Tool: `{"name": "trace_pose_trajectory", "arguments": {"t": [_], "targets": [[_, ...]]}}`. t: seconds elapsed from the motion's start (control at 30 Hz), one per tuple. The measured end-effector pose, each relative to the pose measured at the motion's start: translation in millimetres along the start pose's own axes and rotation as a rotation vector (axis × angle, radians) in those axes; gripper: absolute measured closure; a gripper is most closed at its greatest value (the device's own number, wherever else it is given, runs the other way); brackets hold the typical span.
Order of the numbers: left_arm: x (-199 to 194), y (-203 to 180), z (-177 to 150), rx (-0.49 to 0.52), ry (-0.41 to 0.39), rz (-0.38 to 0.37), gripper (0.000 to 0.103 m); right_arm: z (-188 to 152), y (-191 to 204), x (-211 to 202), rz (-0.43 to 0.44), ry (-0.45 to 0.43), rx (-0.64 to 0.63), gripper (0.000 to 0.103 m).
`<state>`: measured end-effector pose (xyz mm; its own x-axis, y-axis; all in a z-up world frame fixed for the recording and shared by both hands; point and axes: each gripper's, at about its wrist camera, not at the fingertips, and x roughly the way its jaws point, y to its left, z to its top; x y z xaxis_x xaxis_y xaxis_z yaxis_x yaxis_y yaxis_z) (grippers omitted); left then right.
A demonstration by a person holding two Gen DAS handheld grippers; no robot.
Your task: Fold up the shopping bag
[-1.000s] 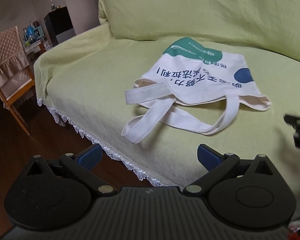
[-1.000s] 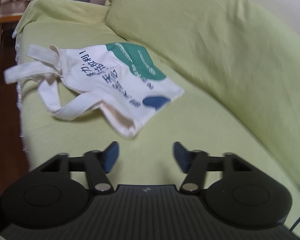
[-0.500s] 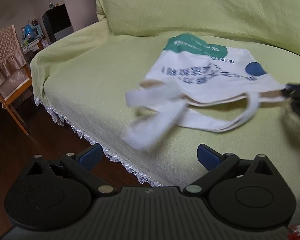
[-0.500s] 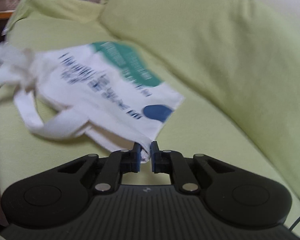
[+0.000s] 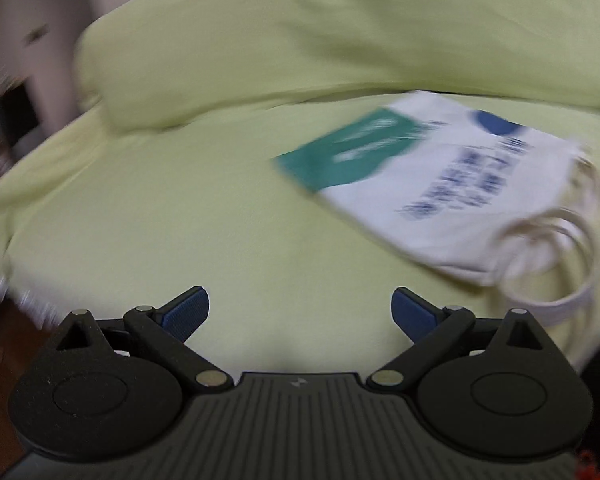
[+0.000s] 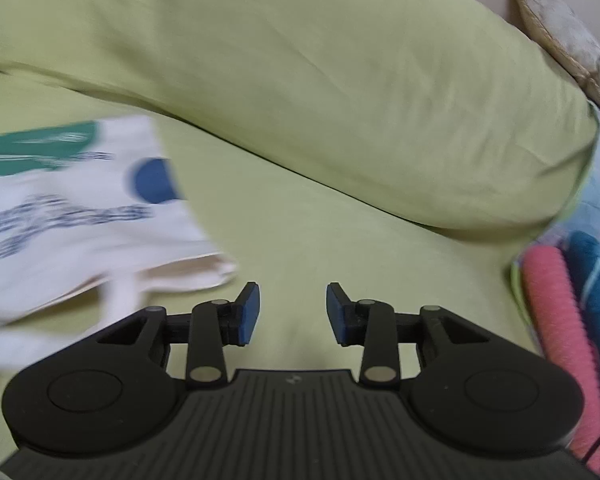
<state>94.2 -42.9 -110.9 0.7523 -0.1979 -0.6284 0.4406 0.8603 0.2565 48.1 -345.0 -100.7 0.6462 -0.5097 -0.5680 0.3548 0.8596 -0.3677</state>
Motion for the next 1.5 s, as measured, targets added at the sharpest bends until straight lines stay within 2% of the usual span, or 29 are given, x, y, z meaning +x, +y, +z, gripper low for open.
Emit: {"name": "trace_pose_trajectory", "arguments": {"t": [0.1, 0.2, 0.27, 0.33, 0.47, 0.53, 0.63, 0.73, 0.8, 0.93, 1.0, 1.03, 1.1, 1.17, 1.27, 1.3, 1.37, 1.43, 1.47, 1.5], "targets": [[13.9, -16.7, 1.7, 0.104, -0.007, -0.015, 0.004, -8.3, 49.3, -41.8, 0.138, -0.096, -0.152, 0.067], [23.8, -9.1, 2.2, 0.096, 0.014, -0.015, 0.004, -16.6, 98.6, -83.5, 0.276, -0.192, -0.304, 0.063], [25.6, 1.6, 0.5, 0.068, 0.027, -0.024, 0.004, -18.3, 139.5, -95.7, 0.333, -0.255, -0.427, 0.062], [22.5, 9.3, -4.9, 0.062, 0.032, -0.028, 0.004, -18.4, 175.4, -93.4, 0.373, -0.267, -0.528, 0.062], [15.9, 20.7, -15.2, 0.056, 0.037, -0.021, 0.004, -18.5, 217.0, -74.7, 0.395, -0.221, -0.611, 0.065], [16.0, 24.4, -17.8, 0.044, 0.044, -0.033, 0.004, -18.2, 224.8, -63.4, 0.407, -0.176, -0.617, 0.081], [15.2, 22.9, -18.1, 0.043, 0.044, -0.050, 0.004, -24.7, 213.4, -56.8, 0.392, -0.177, -0.650, 0.087], [9.9, 15.9, -16.3, 0.054, 0.024, -0.086, 0.004, -30.4, 161.9, -50.2, 0.295, -0.131, -0.667, 0.090], [5.8, 7.4, -15.1, 0.069, 0.008, -0.127, 0.004, -39.2, 120.1, -42.8, 0.209, -0.068, -0.655, 0.091], [0.9, -23.1, -9.7, 0.153, -0.033, -0.193, 0.004, -66.8, 31.9, -18.9, -0.030, 0.104, -0.608, 0.099], [2.5, -36.3, -4.2, 0.184, -0.043, -0.207, 0.004, -85.0, 8.3, -14.5, -0.116, 0.172, -0.612, 0.098], [2.7, -41.4, -1.3, 0.193, -0.048, -0.211, 0.004, -94.5, 0.4, -13.6, -0.169, 0.199, -0.626, 0.092], [0.6, -46.2, 4.0, 0.190, -0.061, -0.223, 0.004, -112.3, -14.0, -13.6, -0.247, 0.252, -0.638, 0.089], [-0.6, -47.8, 7.4, 0.183, -0.064, -0.249, 0.004, -121.1, -18.1, -26.3, -0.162, 0.284, -0.569, 0.074], [1.4, -54.6, 10.9, 0.222, -0.060, -0.259, 0.004, -119.4, -20.2, -62.8, 0.048, 0.232, -0.408, 0.046], [2.8, -57.1, 12.7, 0.236, -0.059, -0.266, 0.004, -116.7, -23.3, -74.1, 0.119, 0.217, -0.337, 0.033], [5.0, -62.1, 17.3, 0.257, -0.060, -0.272, 0.004, -108.2, -38.6, -92.1, 0.239, 0.186, -0.147, 0.033], [6.1, -67.9, 23.0, 0.268, -0.068, -0.280, 0.004, -102.2, -67.1, -99.2, 0.319, 0.132, 0.073, 0.034], [6.2, -69.8, 25.9, 0.270, -0.073, -0.283, 0.004, -98.4, -83.8, -92.1, 0.309, 0.102, 0.181, 0.034], [6.3, -71.3, 28.7, 0.270, -0.078, -0.287, 0.004, -99.1, -100.9, -90.4, 0.262, 0.088, 0.282, 0.036]]}}
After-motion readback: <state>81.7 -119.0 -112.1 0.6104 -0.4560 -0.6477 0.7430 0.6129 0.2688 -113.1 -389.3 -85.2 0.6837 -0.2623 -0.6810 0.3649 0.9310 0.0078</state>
